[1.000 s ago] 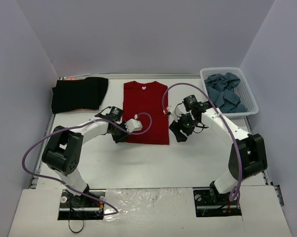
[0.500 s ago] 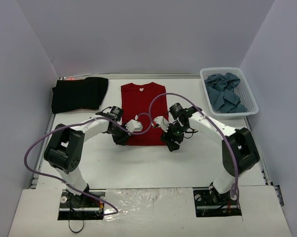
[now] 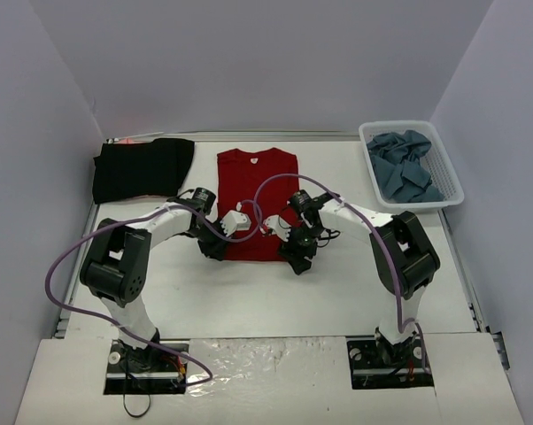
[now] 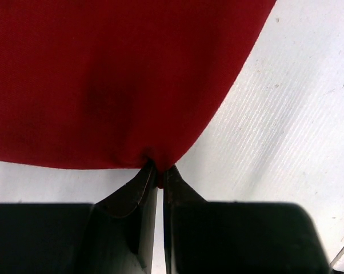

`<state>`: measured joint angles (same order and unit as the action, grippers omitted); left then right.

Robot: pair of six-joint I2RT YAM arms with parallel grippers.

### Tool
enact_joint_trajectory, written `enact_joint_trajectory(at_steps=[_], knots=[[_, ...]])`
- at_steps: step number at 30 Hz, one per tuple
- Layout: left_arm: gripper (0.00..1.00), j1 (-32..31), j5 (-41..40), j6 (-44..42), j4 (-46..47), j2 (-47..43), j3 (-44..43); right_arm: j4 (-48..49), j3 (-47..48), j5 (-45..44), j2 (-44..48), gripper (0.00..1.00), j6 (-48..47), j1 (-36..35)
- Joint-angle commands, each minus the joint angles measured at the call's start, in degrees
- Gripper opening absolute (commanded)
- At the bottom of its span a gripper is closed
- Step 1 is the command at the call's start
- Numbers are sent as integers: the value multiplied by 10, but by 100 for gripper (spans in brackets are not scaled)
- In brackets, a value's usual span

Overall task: Fold and stack the t-shirts
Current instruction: Grab one side of the 2/3 rectangular tshirt with both arms

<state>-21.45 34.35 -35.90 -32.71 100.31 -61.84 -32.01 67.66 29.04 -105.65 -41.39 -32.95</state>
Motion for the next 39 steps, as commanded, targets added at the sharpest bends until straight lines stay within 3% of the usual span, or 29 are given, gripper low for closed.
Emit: enact_joint_trajectory(at_steps=[1,4,8,11,17,35,39], knots=[[3,-3,29,-20,-27,4,-14,10,0,-33,-17,55,12,-7],[2,1,35,-22,-31,1,-14,23,-10,-52,-26,44,19,-9],[2,6,47,-24,-43,2,-22,28,-17,-71,-36,6,24,-11],[2,11,54,-27,-53,-1,-28,29,-22,-79,-36,0,26,-12],[2,16,51,-43,-88,-20,-45,11,-19,-85,4,0,38,-12],[2,8,104,-150,-411,-215,-126,-196,19,6,296,0,31,-10],[2,3,96,-146,-430,-252,-130,-212,30,7,323,0,25,-5]])
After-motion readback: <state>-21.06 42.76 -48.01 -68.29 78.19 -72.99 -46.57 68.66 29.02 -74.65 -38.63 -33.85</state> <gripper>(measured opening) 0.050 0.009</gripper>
